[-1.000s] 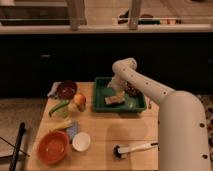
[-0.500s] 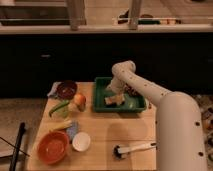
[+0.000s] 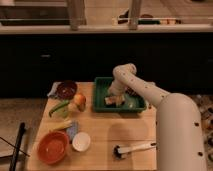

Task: Place eraser in table surface

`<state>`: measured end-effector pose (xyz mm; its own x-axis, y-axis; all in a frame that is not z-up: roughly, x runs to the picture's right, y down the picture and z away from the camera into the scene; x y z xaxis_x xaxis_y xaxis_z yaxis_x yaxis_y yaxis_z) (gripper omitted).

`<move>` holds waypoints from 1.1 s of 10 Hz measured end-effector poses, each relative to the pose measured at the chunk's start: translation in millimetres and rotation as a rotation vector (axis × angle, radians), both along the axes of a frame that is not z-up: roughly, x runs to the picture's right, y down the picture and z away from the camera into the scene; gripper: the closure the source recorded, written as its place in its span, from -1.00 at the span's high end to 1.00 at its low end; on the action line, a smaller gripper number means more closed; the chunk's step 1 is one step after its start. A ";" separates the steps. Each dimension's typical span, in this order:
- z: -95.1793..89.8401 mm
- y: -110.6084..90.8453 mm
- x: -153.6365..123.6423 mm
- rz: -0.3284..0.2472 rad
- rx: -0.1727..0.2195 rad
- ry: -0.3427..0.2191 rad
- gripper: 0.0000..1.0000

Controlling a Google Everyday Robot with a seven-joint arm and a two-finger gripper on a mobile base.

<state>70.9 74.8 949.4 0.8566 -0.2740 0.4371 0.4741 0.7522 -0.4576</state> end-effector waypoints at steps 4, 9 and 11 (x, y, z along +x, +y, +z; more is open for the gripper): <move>-6.3 -1.7 2.5 -0.005 0.005 0.002 -0.80; -23.2 -11.2 11.1 -0.007 0.012 0.004 -1.00; -29.8 -15.1 12.8 -0.007 0.015 0.013 -1.00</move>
